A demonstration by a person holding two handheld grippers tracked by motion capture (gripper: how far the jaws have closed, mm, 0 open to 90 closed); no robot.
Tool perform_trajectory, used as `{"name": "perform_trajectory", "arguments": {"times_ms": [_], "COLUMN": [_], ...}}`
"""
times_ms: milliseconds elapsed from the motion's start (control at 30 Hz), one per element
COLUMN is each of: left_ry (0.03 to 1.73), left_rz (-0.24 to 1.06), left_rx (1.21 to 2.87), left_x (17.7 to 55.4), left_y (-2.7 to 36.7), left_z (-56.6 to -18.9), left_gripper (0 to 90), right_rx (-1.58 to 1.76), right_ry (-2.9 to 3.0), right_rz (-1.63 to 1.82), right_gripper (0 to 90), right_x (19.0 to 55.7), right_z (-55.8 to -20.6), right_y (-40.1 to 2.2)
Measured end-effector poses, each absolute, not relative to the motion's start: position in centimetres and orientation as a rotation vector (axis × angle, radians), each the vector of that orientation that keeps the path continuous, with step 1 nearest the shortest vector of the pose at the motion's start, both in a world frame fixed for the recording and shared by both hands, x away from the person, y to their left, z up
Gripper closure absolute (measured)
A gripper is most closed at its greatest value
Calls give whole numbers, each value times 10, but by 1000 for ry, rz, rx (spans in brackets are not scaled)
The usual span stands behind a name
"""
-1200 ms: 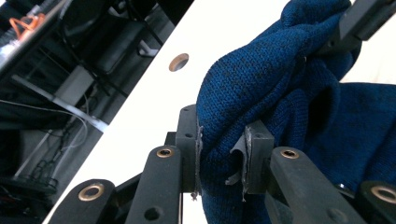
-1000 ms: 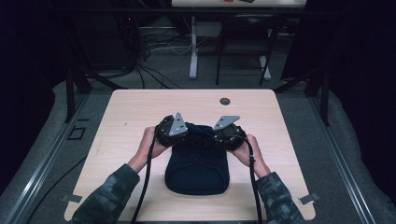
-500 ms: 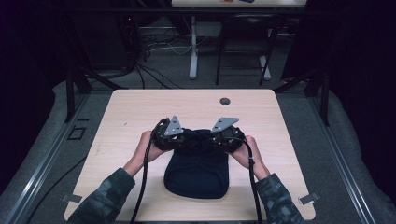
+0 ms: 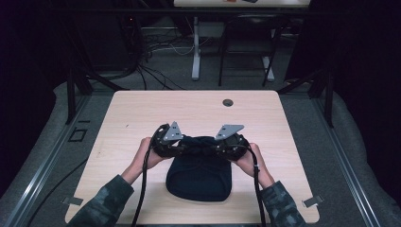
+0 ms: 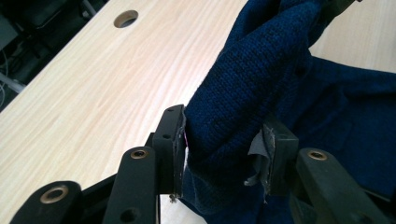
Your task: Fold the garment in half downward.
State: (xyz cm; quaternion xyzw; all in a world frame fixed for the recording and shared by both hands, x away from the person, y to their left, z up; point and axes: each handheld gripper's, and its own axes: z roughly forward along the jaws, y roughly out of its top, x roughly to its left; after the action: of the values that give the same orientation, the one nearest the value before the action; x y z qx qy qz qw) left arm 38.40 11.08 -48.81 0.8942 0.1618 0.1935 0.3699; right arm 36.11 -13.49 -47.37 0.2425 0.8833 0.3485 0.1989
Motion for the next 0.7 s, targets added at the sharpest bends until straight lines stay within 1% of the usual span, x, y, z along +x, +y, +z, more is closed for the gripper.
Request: {"name": "perform_trajectory", "arguments": {"times_ms": [67, 333, 700], "left_ry": [412, 391, 394], "left_rz": [493, 463, 431], "left_rx": [2295, 2296, 2294], "left_x": [382, 371, 360], "left_y": [111, 113, 117], "left_z": [-489, -496, -506], "left_gripper": [630, 661, 665], "right_rx": [675, 658, 636], "right_ry": [2478, 2493, 2518], "right_rz": [976, 981, 976], "right_gripper": [722, 722, 723], "right_x": [359, 349, 339], "right_z": [-475, -482, -490], "right_y": [-135, -137, -136]}}
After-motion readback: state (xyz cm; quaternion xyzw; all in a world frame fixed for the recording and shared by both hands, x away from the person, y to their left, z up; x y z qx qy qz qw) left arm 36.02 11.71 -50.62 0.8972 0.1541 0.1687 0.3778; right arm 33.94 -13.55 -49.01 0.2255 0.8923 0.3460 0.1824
